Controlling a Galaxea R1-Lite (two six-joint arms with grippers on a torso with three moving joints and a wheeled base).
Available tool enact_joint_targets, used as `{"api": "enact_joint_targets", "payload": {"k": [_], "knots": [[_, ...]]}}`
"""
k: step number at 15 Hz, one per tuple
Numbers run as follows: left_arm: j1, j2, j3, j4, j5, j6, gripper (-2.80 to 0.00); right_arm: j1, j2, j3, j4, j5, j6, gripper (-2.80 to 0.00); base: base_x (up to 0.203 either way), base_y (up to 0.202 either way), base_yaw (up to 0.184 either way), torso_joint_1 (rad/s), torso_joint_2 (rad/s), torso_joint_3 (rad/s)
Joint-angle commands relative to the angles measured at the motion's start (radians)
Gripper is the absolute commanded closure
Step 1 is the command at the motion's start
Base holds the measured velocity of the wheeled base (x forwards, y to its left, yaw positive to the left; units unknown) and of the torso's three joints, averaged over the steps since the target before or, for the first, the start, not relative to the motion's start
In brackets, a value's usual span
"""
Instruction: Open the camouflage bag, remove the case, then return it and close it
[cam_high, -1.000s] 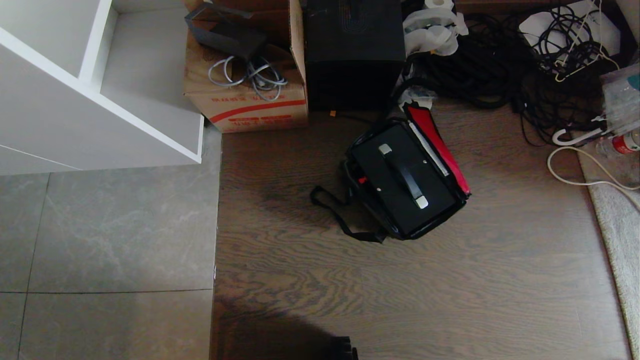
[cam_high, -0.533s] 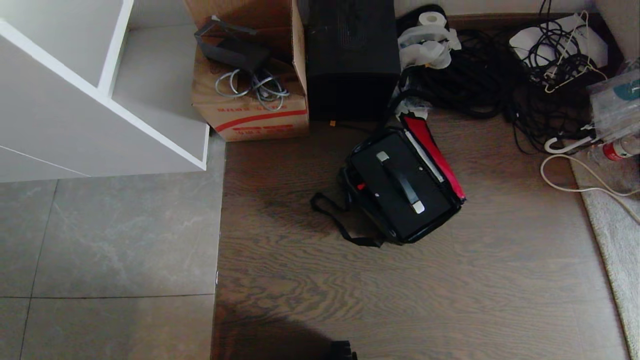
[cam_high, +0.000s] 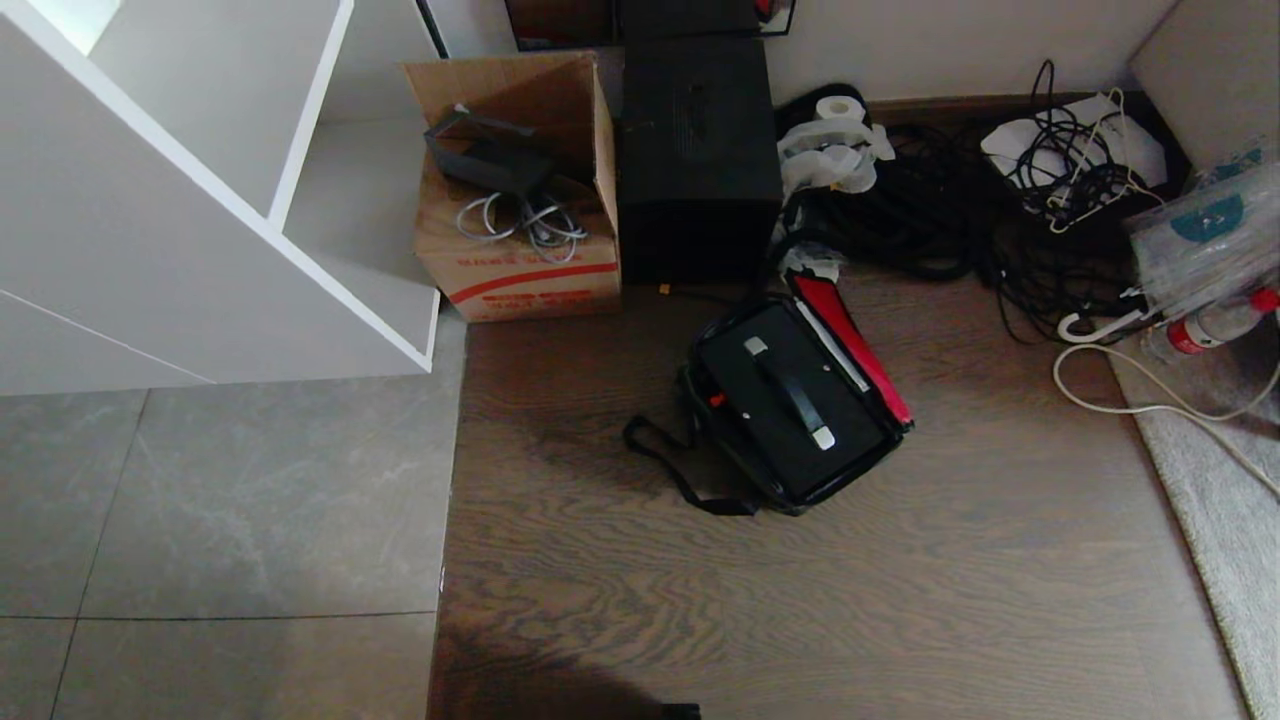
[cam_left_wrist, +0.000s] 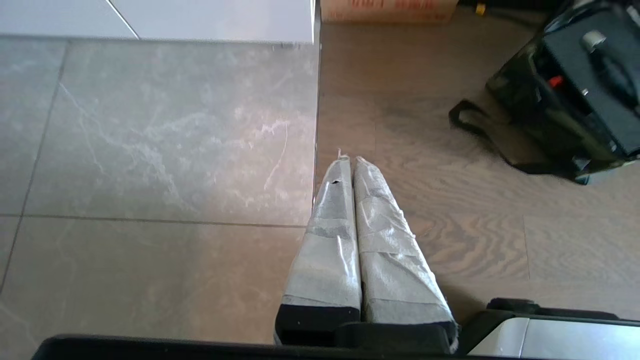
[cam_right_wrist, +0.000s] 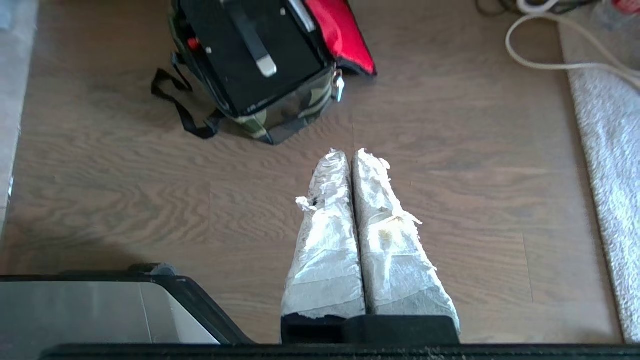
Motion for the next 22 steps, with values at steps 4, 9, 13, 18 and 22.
{"api": "enact_joint_targets", "payload": {"k": [4,9,13,18,22], "knots": [[0.000,0.000,0.011,-0.001,0.002,-0.001,0.00,0.001,0.002,0.000,-0.001,0.001,0.000,0.00,0.000,0.000,0.000,0.001,0.00,0.204],[0.000,0.000,0.011,-0.001,0.002,-0.004,0.00,0.000,0.002,0.000,-0.001,0.001,0.000,0.00,0.000,0.000,0.000,0.002,0.00,0.206],[0.000,0.000,0.011,-0.001,0.000,-0.004,0.00,0.001,0.002,0.000,-0.001,0.001,0.000,0.00,0.000,0.000,0.000,0.000,0.01,0.204],[0.000,0.000,0.011,-0.001,0.002,-0.005,0.00,0.000,0.002,0.000,-0.001,0.001,0.000,0.00,0.000,0.000,0.000,0.001,0.00,0.202],[0.000,0.000,0.011,-0.001,0.002,-0.005,0.00,0.001,0.002,0.000,-0.001,0.001,0.000,0.00,0.000,0.000,0.000,0.001,0.00,0.203]]}}
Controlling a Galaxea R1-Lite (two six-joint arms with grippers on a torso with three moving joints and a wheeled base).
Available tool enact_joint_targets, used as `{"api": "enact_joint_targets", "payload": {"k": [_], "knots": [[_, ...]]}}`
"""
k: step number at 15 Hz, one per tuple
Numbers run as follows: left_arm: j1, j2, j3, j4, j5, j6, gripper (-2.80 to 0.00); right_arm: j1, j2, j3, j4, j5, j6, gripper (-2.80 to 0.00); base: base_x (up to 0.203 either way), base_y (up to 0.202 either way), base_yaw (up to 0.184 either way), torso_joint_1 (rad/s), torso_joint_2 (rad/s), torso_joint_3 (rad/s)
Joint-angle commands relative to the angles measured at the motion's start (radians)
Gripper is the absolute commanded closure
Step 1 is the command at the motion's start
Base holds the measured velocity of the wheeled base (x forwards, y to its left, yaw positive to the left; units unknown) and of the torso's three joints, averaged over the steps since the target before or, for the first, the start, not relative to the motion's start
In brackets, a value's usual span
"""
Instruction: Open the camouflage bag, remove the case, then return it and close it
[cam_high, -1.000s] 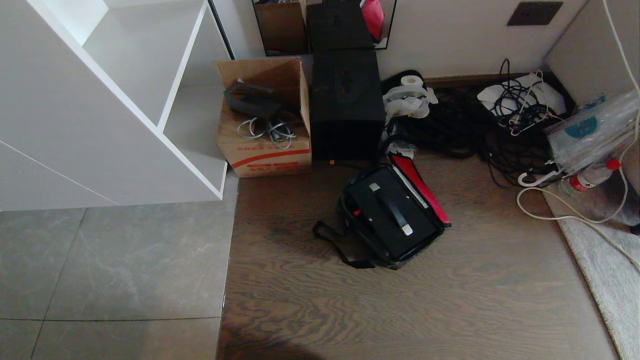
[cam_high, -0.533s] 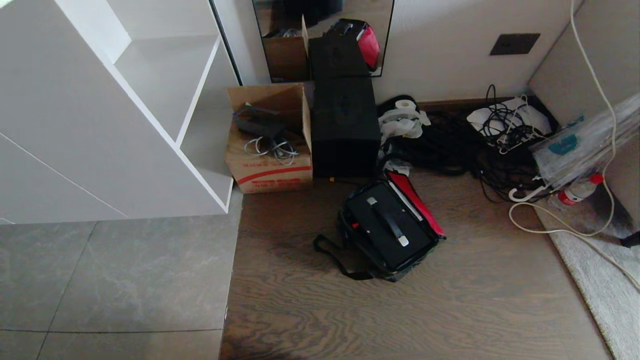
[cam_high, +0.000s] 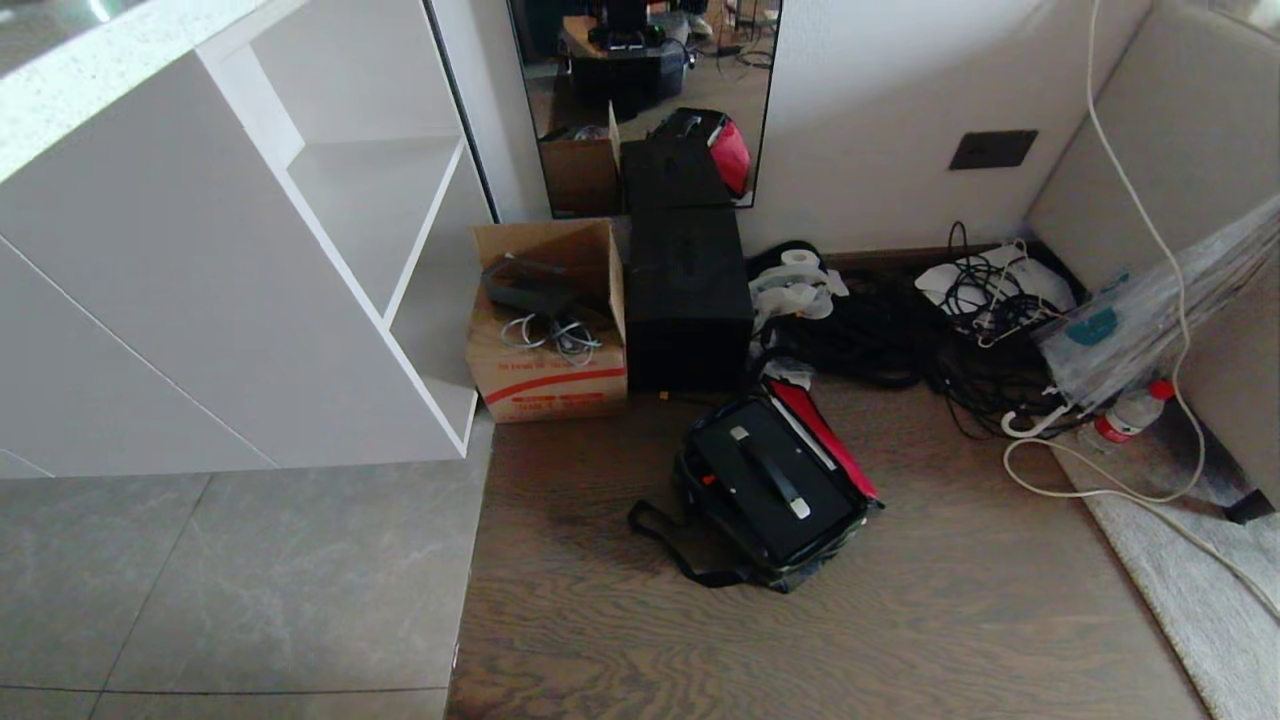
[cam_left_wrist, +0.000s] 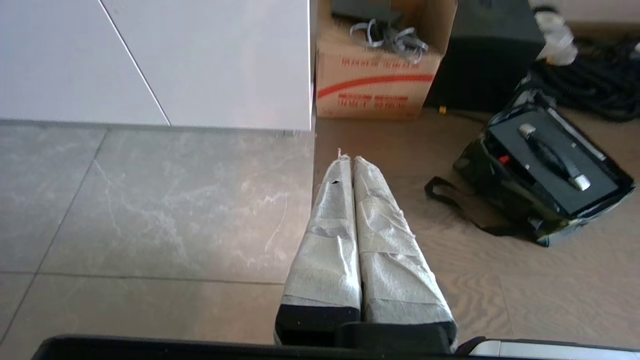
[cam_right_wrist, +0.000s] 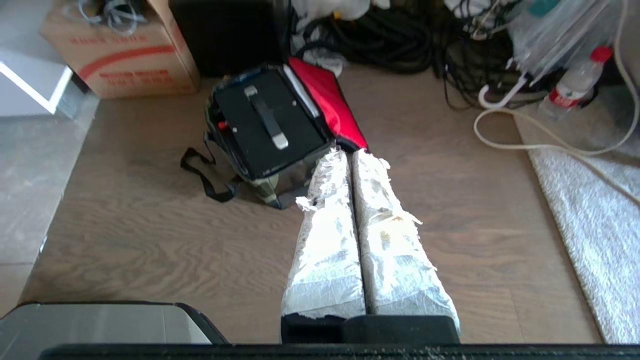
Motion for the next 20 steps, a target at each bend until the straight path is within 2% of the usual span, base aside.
{"api": "enact_joint_targets", "payload": {"k": [1,20], "knots": [[0.000,0.000,0.011,-0.001,0.001,-0.001,0.00,-0.001,0.001,0.000,-0.001,0.001,0.000,0.00,0.000,0.000,0.000,0.002,0.00,0.205],[0.000,0.000,0.011,-0.002,0.000,-0.001,0.00,0.001,0.002,0.000,-0.001,0.001,0.000,0.00,0.000,0.000,0.000,0.002,0.00,0.200]]}}
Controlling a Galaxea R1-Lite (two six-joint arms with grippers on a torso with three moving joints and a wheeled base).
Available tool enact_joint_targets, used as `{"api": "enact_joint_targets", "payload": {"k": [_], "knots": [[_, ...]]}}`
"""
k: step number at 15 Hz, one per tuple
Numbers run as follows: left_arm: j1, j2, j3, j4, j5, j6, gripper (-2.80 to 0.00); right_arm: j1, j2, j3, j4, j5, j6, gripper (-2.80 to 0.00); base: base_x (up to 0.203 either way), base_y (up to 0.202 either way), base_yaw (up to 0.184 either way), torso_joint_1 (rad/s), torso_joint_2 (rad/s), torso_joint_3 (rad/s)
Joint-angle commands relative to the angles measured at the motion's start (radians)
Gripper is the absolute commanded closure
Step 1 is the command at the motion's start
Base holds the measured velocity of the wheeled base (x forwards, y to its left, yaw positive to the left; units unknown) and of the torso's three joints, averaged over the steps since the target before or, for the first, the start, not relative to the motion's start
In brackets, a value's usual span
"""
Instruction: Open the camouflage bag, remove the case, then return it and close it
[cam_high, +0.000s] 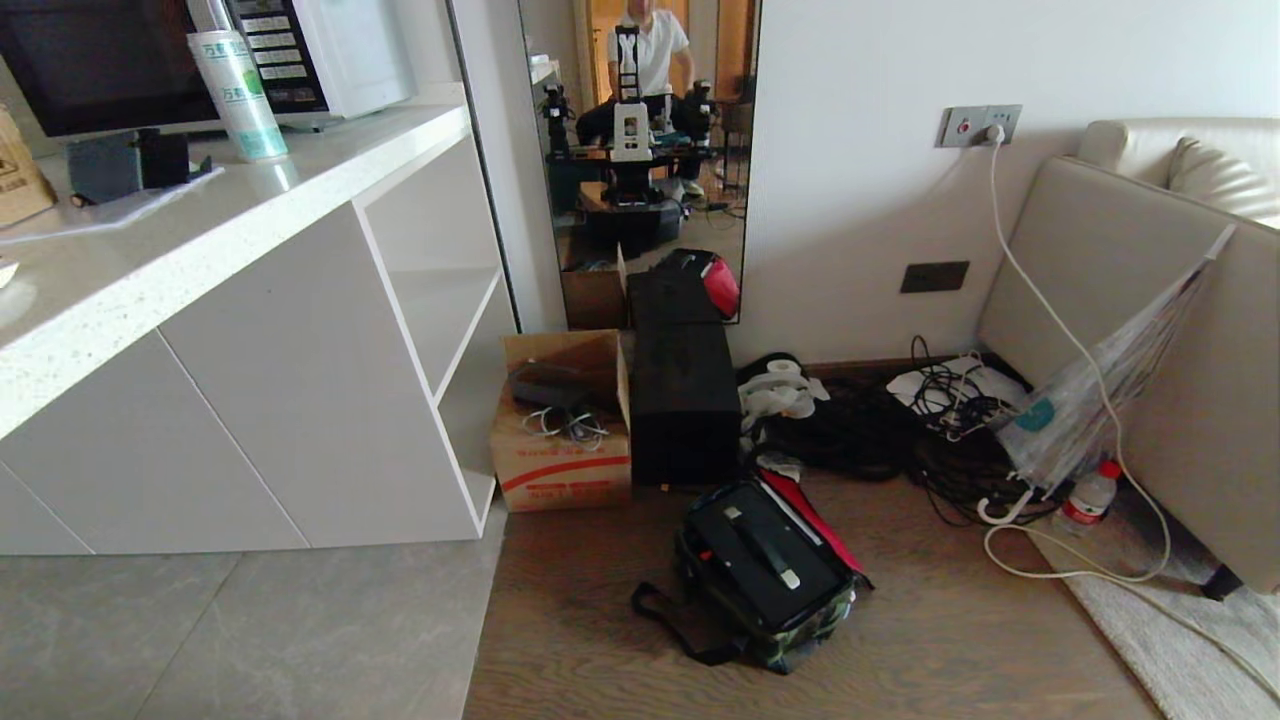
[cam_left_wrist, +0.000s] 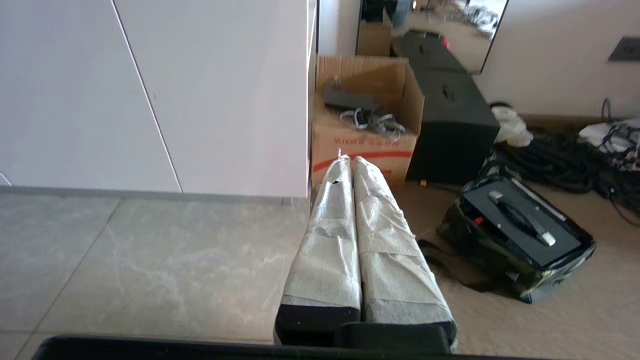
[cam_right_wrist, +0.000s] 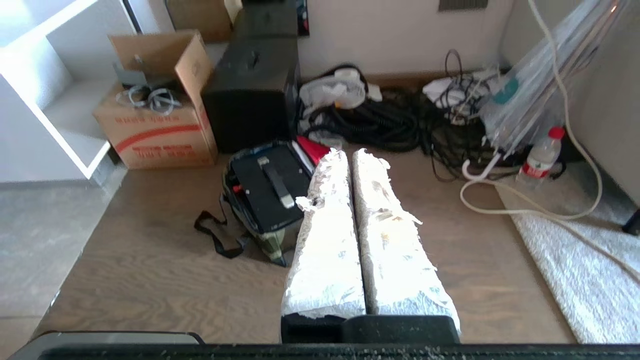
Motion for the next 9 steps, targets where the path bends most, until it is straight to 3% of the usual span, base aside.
{"api": "enact_joint_targets", "payload": {"k": [1,9], "knots": [[0.000,0.000,0.011,0.000,0.001,-0.001,0.00,-0.001,0.001,0.000,0.000,0.000,0.000,0.00,0.000,0.000,0.000,-0.002,0.00,0.193],[0.000,0.000,0.011,0.000,0.001,-0.001,0.00,-0.001,0.000,0.000,0.000,0.000,0.000,0.00,0.000,0.000,0.000,0.002,0.00,0.175]]}}
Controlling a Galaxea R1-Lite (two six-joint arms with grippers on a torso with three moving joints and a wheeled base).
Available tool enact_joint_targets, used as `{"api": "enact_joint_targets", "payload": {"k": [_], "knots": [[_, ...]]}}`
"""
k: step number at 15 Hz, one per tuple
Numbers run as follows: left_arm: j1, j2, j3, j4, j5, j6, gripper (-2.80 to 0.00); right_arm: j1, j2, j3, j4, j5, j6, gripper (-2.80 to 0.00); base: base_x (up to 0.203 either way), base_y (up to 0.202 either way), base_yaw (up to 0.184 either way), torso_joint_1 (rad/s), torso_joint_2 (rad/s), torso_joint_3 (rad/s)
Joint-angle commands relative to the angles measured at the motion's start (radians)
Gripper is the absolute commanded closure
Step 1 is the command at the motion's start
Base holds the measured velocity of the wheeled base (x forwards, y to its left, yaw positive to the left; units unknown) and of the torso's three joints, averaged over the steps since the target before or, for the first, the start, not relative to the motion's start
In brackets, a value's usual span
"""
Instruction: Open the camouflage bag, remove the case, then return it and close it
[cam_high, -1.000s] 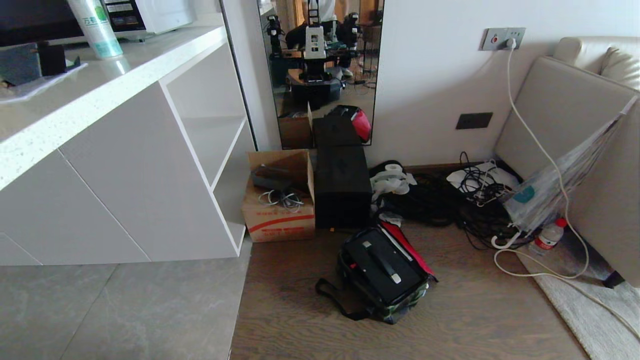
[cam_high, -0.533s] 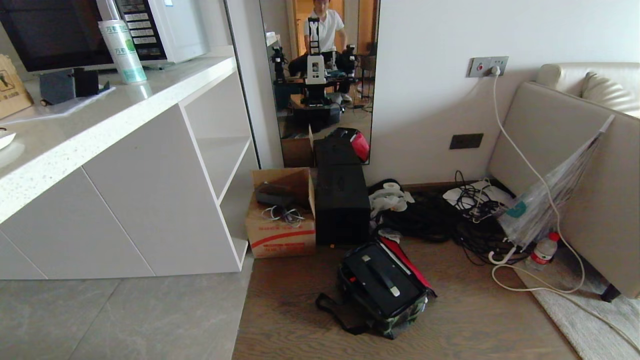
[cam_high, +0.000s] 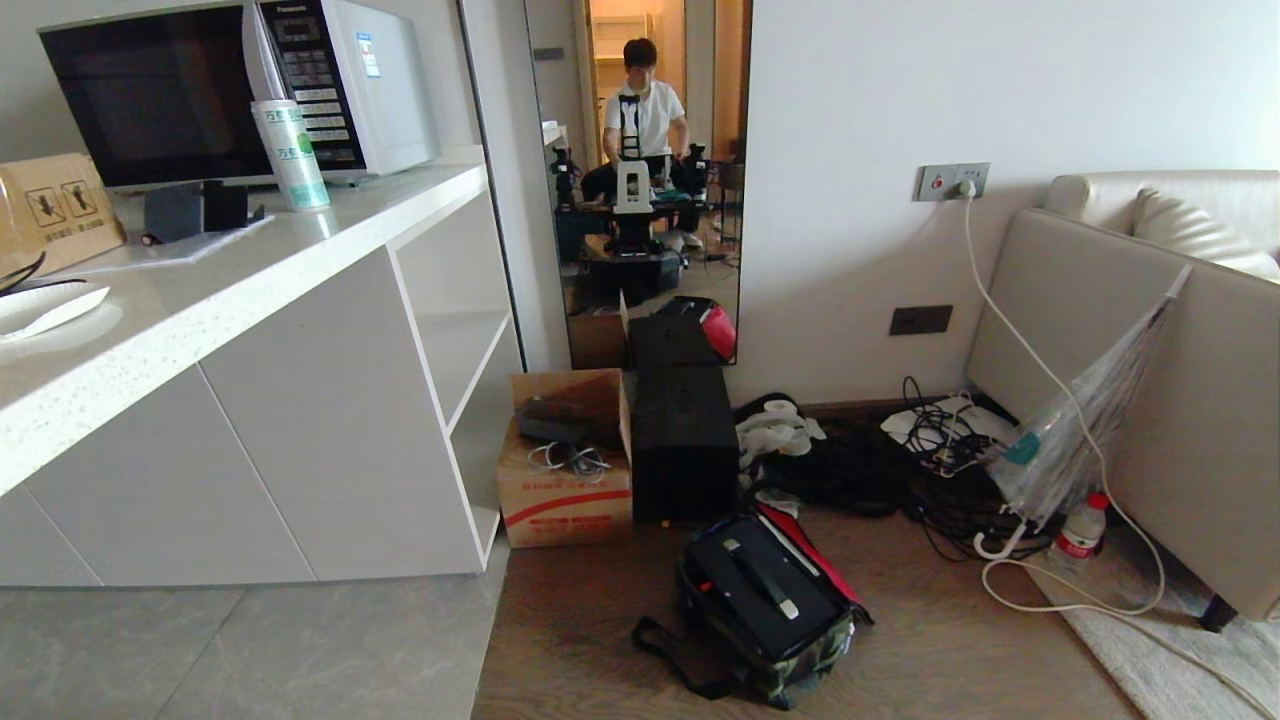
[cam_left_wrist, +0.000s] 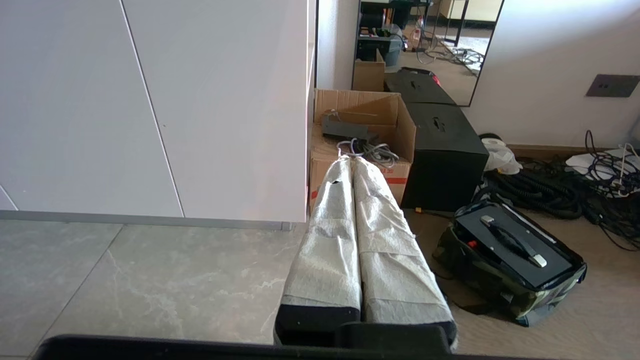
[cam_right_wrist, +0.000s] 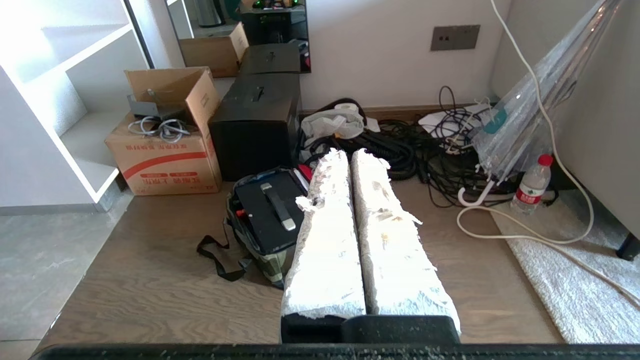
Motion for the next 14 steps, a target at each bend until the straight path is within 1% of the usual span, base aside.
{"api": "enact_joint_targets", "payload": {"k": [1,14], "knots": [[0.000,0.000,0.011,0.000,0.000,-0.001,0.00,0.001,0.002,0.000,0.000,0.001,0.000,0.00,0.000,0.000,0.000,0.002,0.00,0.041],[0.000,0.000,0.011,0.000,0.000,-0.001,0.00,0.001,0.000,0.000,0.010,0.002,-0.005,0.00,0.000,0.000,0.000,0.000,0.00,0.000]]}}
